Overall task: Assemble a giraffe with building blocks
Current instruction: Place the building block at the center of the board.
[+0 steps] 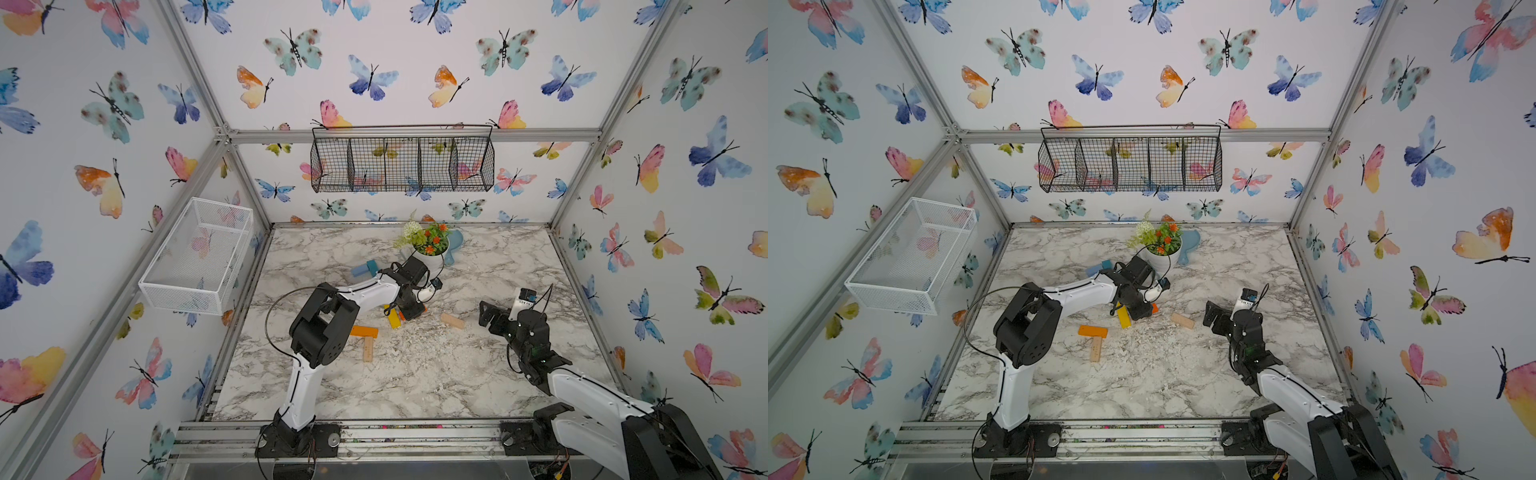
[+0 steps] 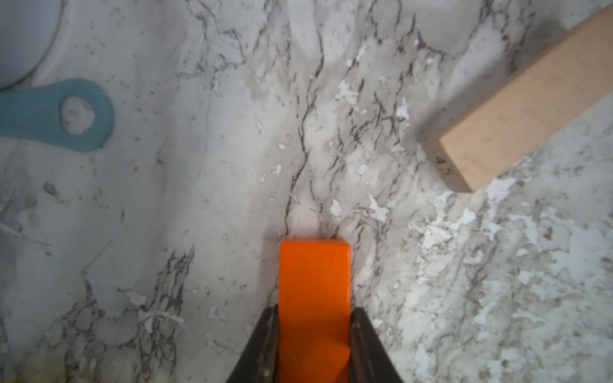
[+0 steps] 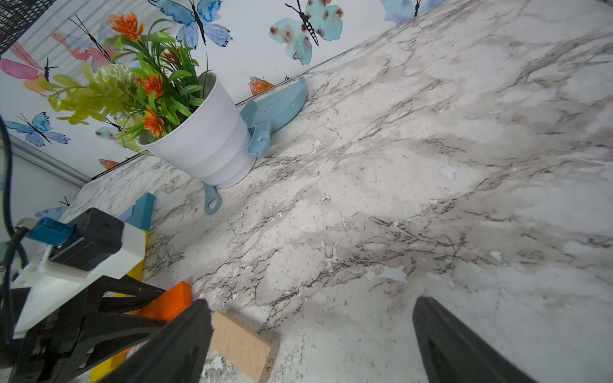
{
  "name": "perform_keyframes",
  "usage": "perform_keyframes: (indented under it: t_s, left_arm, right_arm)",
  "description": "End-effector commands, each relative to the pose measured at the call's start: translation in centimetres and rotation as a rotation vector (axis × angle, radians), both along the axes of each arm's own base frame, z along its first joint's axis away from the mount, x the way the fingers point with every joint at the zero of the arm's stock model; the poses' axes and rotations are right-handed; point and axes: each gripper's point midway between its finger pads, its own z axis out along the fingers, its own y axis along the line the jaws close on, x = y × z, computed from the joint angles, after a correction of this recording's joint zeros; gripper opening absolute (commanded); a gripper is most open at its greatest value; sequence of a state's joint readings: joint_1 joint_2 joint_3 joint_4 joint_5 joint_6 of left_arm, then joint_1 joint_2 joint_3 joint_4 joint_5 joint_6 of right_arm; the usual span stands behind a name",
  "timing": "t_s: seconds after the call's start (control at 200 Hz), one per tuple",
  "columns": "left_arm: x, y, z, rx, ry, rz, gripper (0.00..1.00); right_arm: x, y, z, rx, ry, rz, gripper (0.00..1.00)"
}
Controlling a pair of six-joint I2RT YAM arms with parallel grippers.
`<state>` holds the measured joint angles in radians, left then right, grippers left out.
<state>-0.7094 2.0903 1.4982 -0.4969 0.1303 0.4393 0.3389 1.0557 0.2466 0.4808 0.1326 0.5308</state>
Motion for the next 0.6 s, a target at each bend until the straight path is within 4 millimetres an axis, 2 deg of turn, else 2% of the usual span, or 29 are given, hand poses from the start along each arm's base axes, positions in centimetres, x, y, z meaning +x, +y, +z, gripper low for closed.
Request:
perform_keyframes:
  t_s: [0.0,0.355,0.596]
  left_arm:
    - [-0.6,-0.5,-0.4,-0.011,0.031,-0.001,0.00]
    - [-1.3,0.0,-0.7,-0.010,0.037,0.009,0.01]
    - [-1.5,0.3,-1.5,0.014,0.048,0.020,0.04]
  right_arm:
    - [0.3,0.1,0.9,0.003,-0.026,0.003,1.00]
    - [0.2,0.1,0.9,0.007,-0.026,0.006,1.00]
    - [0.1,0.0,0.8,0.007,-0.028,0.003,1.00]
